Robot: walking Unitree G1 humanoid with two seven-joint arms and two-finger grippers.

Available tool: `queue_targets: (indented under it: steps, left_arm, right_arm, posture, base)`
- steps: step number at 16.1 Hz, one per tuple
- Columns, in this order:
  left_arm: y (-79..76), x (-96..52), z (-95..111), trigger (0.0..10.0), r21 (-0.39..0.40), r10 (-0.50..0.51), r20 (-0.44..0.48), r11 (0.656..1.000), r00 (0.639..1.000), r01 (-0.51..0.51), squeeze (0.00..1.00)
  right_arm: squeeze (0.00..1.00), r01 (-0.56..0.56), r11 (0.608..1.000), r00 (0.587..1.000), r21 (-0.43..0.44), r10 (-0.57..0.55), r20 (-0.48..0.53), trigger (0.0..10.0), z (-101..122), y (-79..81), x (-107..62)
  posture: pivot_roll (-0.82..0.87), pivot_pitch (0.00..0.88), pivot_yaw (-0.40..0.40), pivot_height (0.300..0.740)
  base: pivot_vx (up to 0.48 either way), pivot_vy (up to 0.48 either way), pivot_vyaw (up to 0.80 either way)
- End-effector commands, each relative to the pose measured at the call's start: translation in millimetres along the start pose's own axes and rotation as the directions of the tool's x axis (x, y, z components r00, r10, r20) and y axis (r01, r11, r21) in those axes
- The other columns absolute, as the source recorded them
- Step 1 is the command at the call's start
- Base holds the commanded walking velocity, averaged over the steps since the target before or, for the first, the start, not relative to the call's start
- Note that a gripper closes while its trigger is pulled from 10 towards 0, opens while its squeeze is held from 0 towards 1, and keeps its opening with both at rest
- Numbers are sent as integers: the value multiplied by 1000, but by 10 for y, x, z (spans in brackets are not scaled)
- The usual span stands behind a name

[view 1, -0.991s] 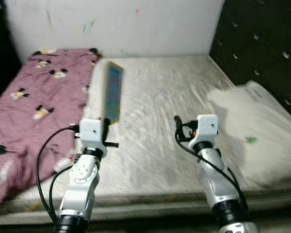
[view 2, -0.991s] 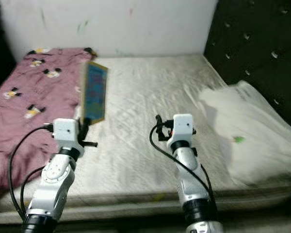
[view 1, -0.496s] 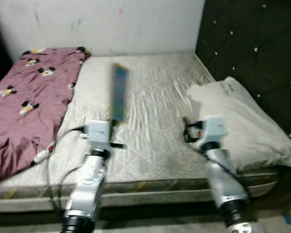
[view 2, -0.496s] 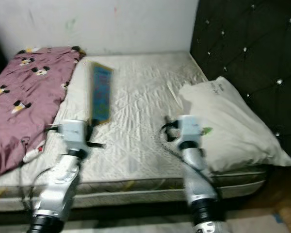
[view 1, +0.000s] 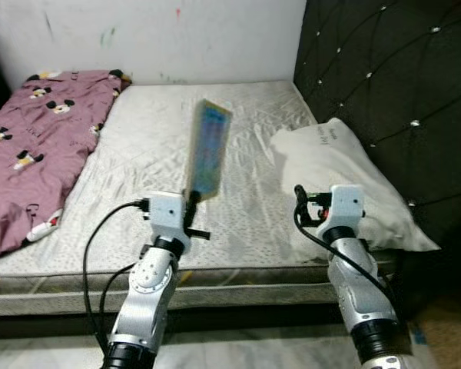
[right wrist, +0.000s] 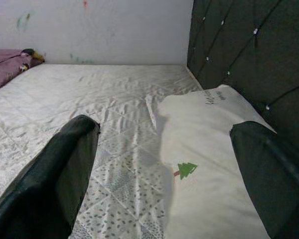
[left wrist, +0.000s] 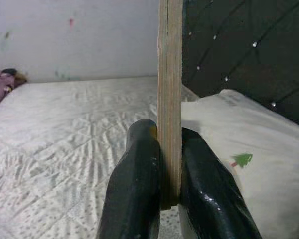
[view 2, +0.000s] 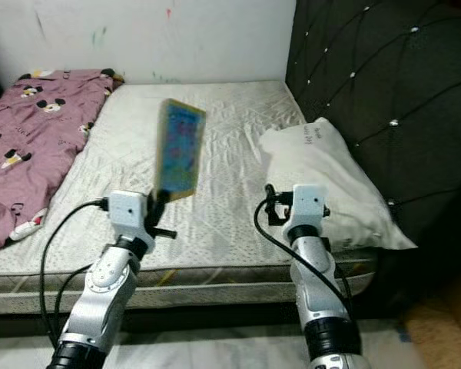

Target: Clean up the room

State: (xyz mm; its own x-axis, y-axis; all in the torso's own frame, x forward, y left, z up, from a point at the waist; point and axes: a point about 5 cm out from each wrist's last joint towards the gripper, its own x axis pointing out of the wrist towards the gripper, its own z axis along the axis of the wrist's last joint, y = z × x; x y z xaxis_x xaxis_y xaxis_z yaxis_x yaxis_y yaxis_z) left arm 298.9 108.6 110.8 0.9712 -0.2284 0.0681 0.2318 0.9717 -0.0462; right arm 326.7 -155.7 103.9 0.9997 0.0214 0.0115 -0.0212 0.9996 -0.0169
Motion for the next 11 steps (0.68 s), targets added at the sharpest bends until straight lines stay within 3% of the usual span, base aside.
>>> queue_targets:
  steps: [1, 11]
  left_arm:
    - [124, 6, 159, 10000, 5, 32, 76, 999, 997, -32, 0]
    - [145, -49, 144, 10000, -14, 16, 70, 1000, 997, -15, 0]
  right_arm:
    - [0, -22, 1000, 1000, 3, 22, 19, 10000, 48, 88, 10]
    - [0, -34, 999, 999, -4, 34, 7, 10000, 26, 103, 9]
  posture:
    - [-53, 0, 30, 740]
    - [-37, 0, 23, 740]
  base:
    - [0, 0, 0]
    - [340, 0, 0]
